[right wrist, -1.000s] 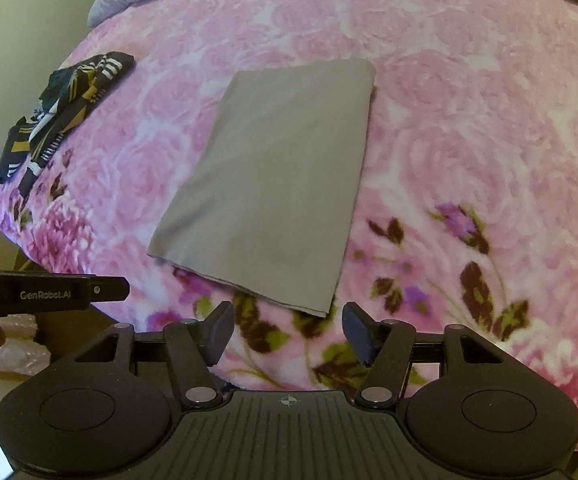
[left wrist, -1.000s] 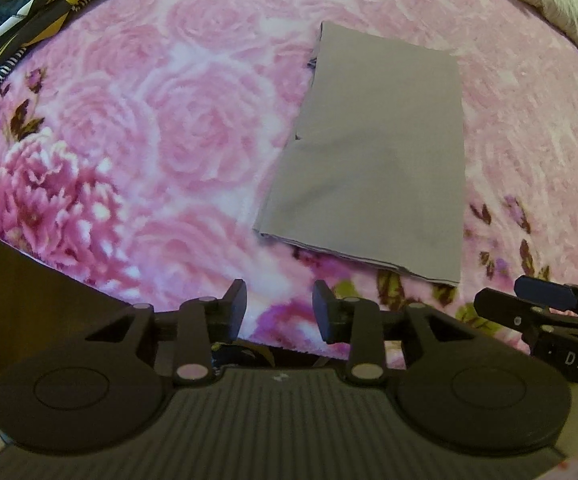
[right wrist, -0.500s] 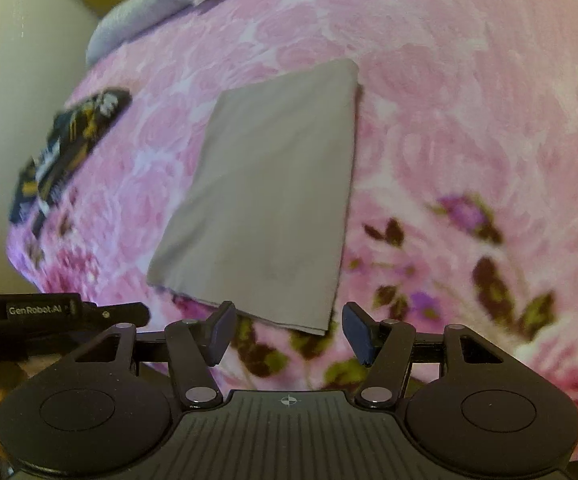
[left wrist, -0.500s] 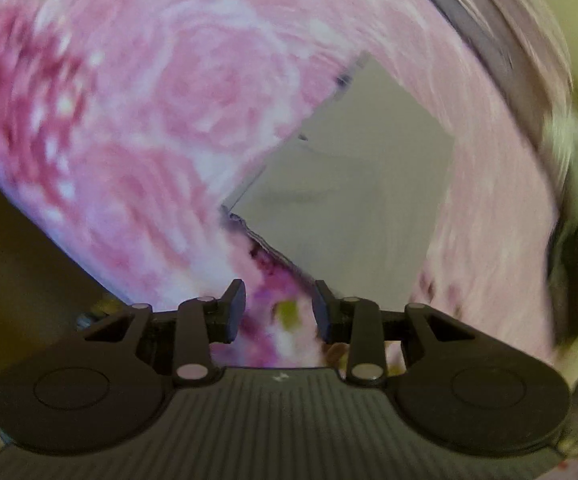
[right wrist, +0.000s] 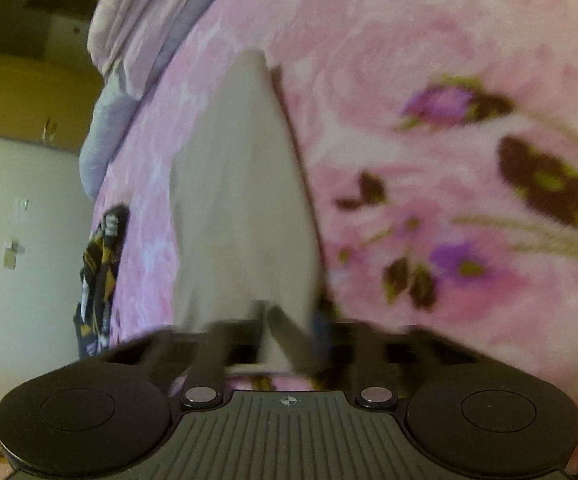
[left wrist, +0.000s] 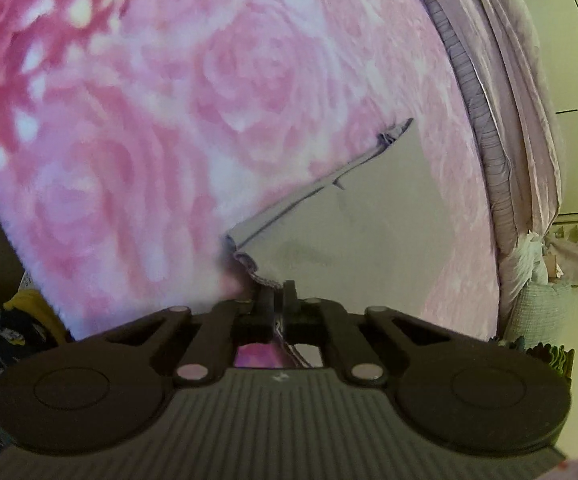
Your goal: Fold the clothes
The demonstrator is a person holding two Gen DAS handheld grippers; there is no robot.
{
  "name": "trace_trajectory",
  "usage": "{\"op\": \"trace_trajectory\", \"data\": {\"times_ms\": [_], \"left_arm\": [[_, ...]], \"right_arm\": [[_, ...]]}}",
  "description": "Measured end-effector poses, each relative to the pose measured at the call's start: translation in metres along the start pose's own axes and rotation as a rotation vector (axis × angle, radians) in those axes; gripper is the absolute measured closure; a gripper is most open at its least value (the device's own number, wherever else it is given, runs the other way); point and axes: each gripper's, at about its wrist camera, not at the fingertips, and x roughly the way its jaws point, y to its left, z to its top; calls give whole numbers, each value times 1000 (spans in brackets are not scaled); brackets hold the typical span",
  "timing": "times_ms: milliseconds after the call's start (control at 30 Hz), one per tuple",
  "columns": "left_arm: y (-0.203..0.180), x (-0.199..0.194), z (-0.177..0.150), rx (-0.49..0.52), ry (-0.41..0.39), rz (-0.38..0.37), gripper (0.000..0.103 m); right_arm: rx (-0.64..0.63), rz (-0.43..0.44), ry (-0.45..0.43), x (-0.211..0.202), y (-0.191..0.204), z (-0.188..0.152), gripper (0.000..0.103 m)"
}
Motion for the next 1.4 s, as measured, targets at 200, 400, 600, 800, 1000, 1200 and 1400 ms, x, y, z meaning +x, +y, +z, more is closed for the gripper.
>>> {"op": "trace_trajectory", "data": {"times_ms": [200, 400, 600, 800, 1000, 1200, 1400], "left_arm": [[-15, -33, 25, 176, -81, -11, 103], [8, -39, 42, 277, -77, 150, 103], [21, -48, 36, 217, -7, 143, 98], [16, -50, 28, 208, 21, 119, 91], [15, -59, -15, 84, -83, 176, 89], [-1, -70, -78, -66, -242, 161, 82], [-23, -63, -100, -97, -327, 158, 80]], "right_arm": [[85, 106, 26, -3, 9, -20, 101], [22, -14, 215, 38, 34, -44, 92], [-160, -158, 223, 7, 51, -7, 70], [-321, -297, 187, -15, 55, 32, 65], [-549, -309, 314, 0, 66, 55, 65], [-809, -198, 475, -1, 70, 84, 65], [-880, -179, 496, 5, 75, 138, 64]]}}
